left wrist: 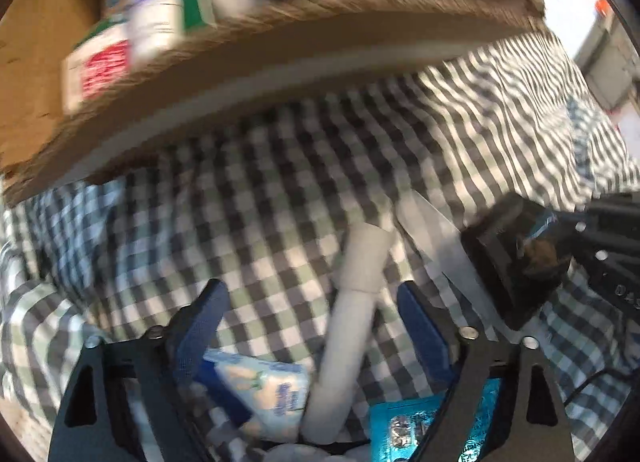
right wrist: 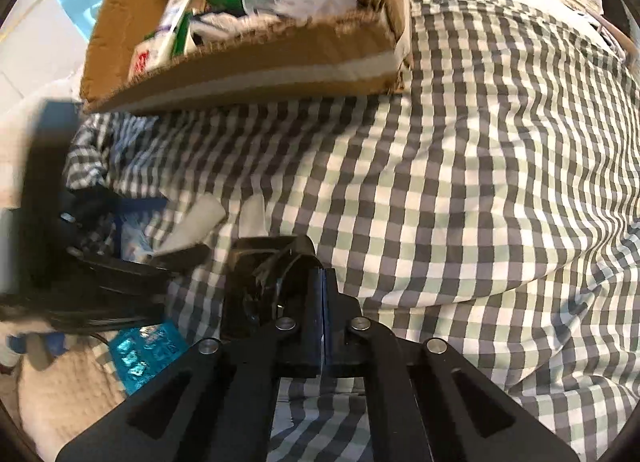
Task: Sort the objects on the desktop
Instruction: 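Grasp the white bottle with the left gripper while the right grasps the black round case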
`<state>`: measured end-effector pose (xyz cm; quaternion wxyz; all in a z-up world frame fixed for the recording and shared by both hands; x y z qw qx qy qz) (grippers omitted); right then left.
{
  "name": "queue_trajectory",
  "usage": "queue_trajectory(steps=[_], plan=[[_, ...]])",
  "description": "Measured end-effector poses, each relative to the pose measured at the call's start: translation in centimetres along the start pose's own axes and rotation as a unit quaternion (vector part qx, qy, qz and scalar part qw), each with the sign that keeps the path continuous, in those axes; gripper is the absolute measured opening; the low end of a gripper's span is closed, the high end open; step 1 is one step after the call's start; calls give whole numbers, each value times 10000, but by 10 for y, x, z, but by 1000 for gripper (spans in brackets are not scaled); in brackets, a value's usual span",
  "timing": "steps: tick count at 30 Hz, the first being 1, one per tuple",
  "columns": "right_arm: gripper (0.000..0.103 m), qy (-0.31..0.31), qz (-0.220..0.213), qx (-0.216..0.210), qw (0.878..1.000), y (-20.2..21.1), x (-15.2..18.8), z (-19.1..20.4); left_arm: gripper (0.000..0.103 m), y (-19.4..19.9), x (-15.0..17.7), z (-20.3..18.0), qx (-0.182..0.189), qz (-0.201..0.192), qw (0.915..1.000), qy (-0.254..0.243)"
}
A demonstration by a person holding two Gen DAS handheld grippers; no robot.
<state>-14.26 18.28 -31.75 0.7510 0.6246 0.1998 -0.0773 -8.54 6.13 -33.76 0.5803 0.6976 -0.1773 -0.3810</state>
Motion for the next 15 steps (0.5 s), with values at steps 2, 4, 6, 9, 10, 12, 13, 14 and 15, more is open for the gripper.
queue_trajectory(steps=[2, 4, 6, 9, 10, 12, 13, 14, 15], plan=[[0, -84, -50, -50, 9999, 6, -1, -2, 68, -13, 5, -5, -15, 239, 9996, -125], [0, -164, -97, -153, 9997, 12, 0, -3, 58, -18, 6, -8, 19, 270, 9995, -168], [0, -144, -58, -178, 9997, 12, 2, -2, 27, -15, 7, -13, 78, 220, 9995, -211], [3, -117, 12, -260, 9996, 11, 5, -1, 17, -11, 11, -15, 112, 174, 9996, -202], [12, -120, 44, -306, 9994, 10, 7, 0, 16, -9, 12, -15, 118, 161, 9996, -189], [37, -198, -10, -407, 9990, 11, 7, 2, 13, 0, 14, -13, 151, 65, 9998, -87], [48, -275, -106, -396, 9988, 14, 6, 1, 13, 13, 21, -3, 182, 26, 9998, -43], [52, -339, -172, -392, 9985, 17, 6, -2, 12, 18, 21, -1, 207, -30, 9998, 22], [53, -409, -228, -421, 9980, 20, 7, -5, 12, 26, 22, 2, 205, -117, 9997, 116]])
Point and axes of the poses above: each gripper's, at about its wrist camera, not at the fingertips, and y roughly against the way its jaws point, z to its left, x to its underside, the point moved 9 cm from there along -y, roughly the way its jaws point, and after that the axes turned 4 degrees about x, right-handed, at the moved point
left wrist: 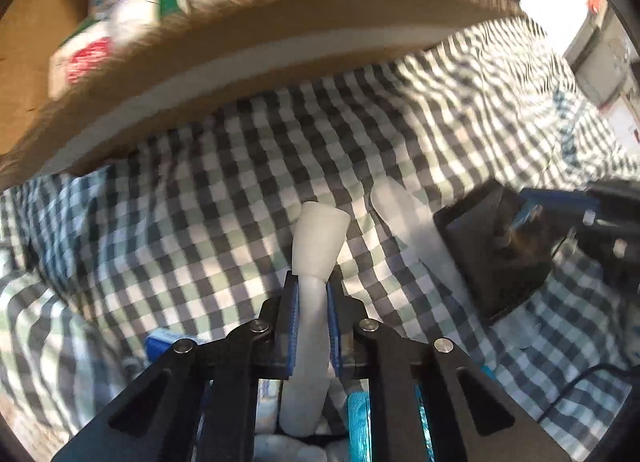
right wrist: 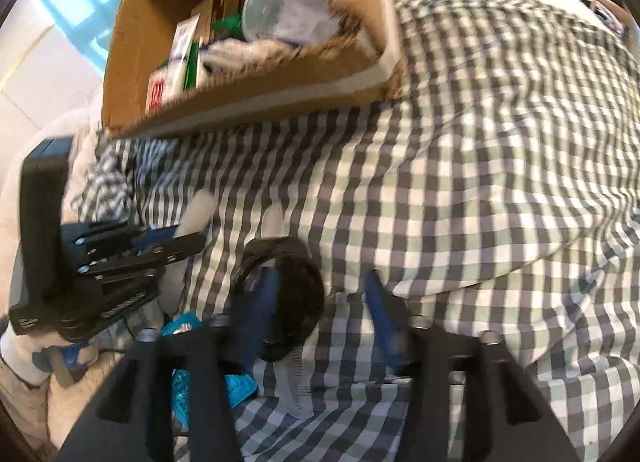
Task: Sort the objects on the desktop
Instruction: 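Grasp the white bottle with the left gripper while the right grasps the black round case, then carry the white bottle and black case over the cardboard box with both grippers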
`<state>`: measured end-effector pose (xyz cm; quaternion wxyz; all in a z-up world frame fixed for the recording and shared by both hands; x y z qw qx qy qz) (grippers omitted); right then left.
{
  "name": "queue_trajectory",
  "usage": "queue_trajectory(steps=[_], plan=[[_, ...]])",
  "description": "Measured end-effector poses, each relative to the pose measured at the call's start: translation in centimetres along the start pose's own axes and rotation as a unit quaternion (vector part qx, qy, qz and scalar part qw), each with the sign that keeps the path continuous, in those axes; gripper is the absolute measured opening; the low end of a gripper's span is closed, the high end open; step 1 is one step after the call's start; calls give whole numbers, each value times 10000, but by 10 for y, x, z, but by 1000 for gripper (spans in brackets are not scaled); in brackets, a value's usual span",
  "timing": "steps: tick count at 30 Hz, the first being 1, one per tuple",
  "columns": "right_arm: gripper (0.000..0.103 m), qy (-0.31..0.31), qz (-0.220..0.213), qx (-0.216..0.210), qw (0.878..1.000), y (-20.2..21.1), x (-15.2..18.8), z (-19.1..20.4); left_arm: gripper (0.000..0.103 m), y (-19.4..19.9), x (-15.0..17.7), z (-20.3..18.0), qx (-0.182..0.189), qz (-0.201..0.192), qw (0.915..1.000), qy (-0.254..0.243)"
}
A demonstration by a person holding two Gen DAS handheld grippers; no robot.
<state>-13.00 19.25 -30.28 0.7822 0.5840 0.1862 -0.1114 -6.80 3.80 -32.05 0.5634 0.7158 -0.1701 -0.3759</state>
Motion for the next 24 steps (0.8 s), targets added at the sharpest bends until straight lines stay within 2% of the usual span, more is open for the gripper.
queue_trajectory(steps=[8, 10, 13, 17, 18, 19, 20, 21, 22, 24], plan=[[61, 386, 486, -369, 9974, -19, 17, 34, 11, 62, 3, 16, 264, -598, 9963, 567], [62, 588, 527, -312, 9964, -24, 20, 45, 11, 75, -5, 24, 294, -729, 9949, 635], [65, 901, 647, -162, 9937, -35, 25, 60, 11, 94, -22, 12, 329, -910, 9926, 735], [65, 1330, 801, 23, 9879, -52, 30, 78, 11, 115, -22, 27, 334, -1142, 9895, 825], [63, 1475, 830, 68, 9855, -57, 31, 85, 11, 121, -23, 29, 305, -1226, 9883, 855], [50, 1643, 817, 122, 9829, -60, 34, 93, 11, 123, -25, 30, 291, -1271, 9877, 863], [41, 1770, 777, 200, 9809, -61, 36, 97, 11, 128, -26, 33, 268, -1327, 9868, 883], [19, 1901, 797, 207, 9783, -62, 39, 102, 11, 133, -26, 36, 238, -1390, 9857, 924], [11, 1951, 860, 122, 9769, -62, 43, 106, 11, 136, -27, 39, 233, -1424, 9849, 955], [11, 2037, 843, 113, 9753, -60, 47, 109, 12, 137, -33, 39, 224, -1523, 9827, 1029]])
Point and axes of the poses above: each gripper's, at about its wrist camera, not at the fingertips, and y roughly against the way its jaws point, z to its left, x to its underside, the point moved 9 cm from there along -y, roughly the way its jaws point, and after that the axes turned 4 degrees about x, right-handed, at the moved point
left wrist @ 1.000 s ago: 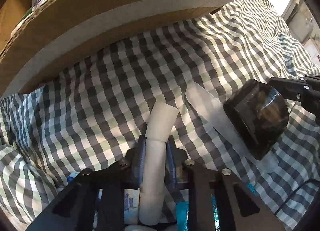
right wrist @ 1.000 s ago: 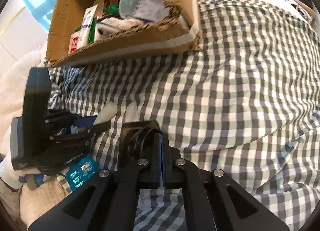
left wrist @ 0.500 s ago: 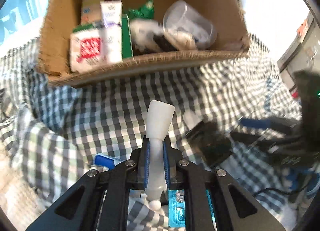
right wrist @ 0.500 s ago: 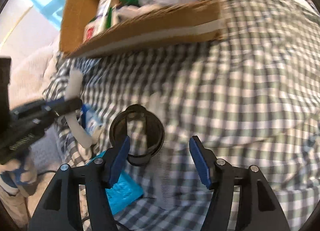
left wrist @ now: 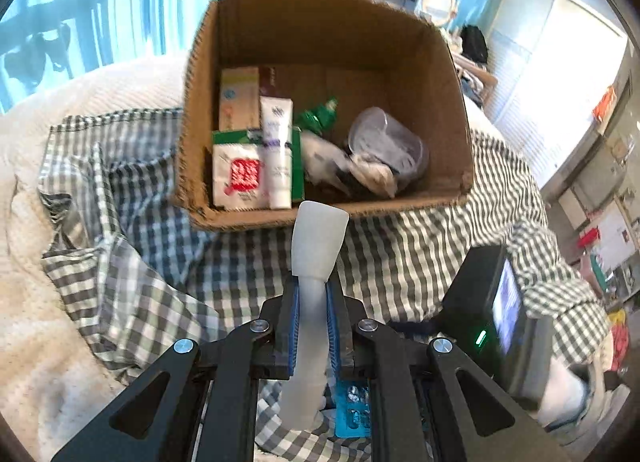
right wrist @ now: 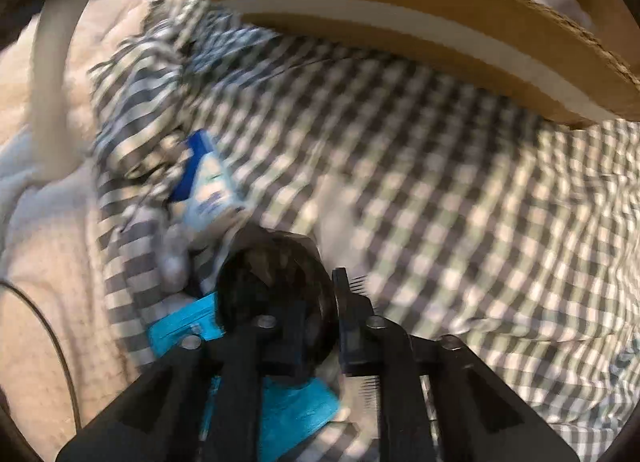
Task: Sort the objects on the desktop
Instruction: 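Carry the white bottle and black case over the cardboard box with both grippers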
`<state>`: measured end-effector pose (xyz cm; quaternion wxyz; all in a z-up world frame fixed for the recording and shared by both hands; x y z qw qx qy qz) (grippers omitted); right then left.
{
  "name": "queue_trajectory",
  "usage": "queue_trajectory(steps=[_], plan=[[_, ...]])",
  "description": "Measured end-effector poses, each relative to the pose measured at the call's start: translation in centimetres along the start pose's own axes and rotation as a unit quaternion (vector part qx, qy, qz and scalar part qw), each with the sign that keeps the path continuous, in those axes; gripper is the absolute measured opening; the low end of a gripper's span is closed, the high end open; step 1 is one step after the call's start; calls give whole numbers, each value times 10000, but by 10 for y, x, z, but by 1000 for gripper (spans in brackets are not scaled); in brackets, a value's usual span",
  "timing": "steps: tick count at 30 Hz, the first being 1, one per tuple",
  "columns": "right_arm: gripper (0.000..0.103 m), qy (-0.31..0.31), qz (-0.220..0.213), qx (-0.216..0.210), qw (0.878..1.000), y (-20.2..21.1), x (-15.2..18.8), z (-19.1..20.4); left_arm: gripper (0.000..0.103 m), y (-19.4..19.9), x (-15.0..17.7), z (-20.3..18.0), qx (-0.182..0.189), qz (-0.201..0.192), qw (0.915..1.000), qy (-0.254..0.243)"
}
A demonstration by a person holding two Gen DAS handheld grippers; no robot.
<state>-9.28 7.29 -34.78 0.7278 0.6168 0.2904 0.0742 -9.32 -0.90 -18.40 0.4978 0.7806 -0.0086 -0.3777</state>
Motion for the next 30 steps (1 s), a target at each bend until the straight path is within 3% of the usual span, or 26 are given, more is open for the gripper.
queue_trajectory(steps=[6, 13, 16, 25, 30], plan=[[10, -474, -419, -344, 9974, 38, -1, -13, 12, 19, -22, -9, 52, -310, 9994, -112], [10, -617, -1277, -224, 9896, 116, -19, -26, 12, 48, -41, -25, 150, -670, 9972, -282], [10, -643, -1704, -172, 9831, 154, -33, -35, 12, 57, -49, -32, 17, -835, 9955, -443], [11, -742, -2814, -88, 9567, 249, -82, -57, 12, 89, -78, -51, 99, -1318, 9896, -559], [11, -759, -3166, 52, 9455, 270, -112, -69, 12, 102, -104, -60, 111, -1590, 9851, -651]])
Point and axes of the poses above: each gripper's, at about its wrist camera, not at the fingertips, and y roughly against the way its jaws point, z to its left, x to its underside, the point moved 9 cm from there along -y, roughly the way its jaws point, and after that the axes turned 4 degrees about x, right-handed, at the moved point
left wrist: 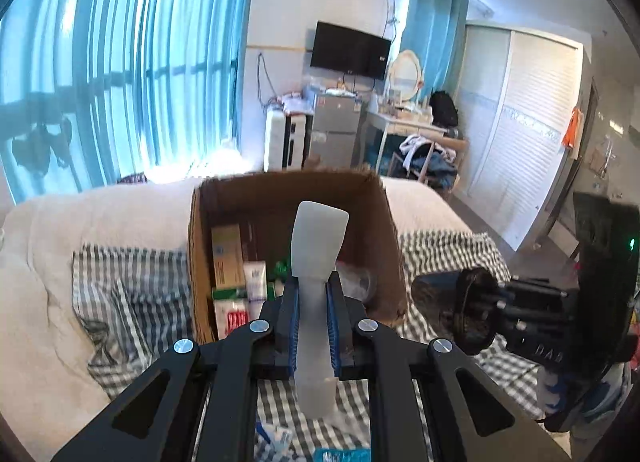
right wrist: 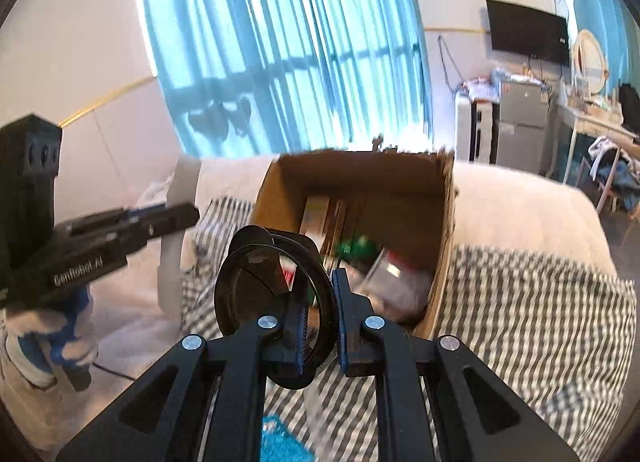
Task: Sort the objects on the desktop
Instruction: 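Carry the white bottle and black case over the cardboard box with both grippers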
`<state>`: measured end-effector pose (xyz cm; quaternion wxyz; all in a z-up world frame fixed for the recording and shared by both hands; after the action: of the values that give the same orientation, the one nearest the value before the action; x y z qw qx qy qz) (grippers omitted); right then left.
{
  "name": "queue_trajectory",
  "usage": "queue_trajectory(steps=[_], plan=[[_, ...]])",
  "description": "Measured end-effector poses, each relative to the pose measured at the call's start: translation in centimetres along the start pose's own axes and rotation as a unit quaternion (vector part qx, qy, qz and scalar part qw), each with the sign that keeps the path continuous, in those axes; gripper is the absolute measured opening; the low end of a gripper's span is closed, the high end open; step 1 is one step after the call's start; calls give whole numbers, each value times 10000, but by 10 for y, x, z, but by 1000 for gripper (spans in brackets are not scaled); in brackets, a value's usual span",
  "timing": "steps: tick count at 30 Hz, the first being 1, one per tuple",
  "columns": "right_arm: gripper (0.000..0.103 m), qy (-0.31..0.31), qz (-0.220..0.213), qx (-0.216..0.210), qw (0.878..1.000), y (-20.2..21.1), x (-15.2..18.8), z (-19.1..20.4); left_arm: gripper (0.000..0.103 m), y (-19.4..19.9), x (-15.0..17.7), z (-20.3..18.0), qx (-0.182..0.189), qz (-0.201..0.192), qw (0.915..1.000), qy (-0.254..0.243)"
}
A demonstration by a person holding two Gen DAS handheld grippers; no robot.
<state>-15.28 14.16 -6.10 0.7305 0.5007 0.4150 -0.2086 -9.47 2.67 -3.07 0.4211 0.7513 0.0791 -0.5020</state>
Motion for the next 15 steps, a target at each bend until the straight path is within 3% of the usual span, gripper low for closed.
queue_trajectory(steps=[7, 15], plan=[[11, -75, -175, 54, 9998, -26, -31, -14, 12, -23, -24, -1, 33, -127, 9998, -118], [11, -91, -36, 203, 9997, -82, -40, -33, 13, -82, -33, 10, -40, 69, 9998, -192]])
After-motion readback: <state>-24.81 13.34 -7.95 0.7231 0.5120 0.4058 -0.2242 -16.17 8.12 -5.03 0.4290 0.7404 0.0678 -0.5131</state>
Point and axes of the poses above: each gripper's, at about its wrist camera, not at the fingertips, and y roughly against the way its jaws point, z to its left, x to its underside, the point moved 9 cm from there along -y, roughly the way its jaws point, and after that the axes turned 4 degrees about x, right-handed, at the moved point
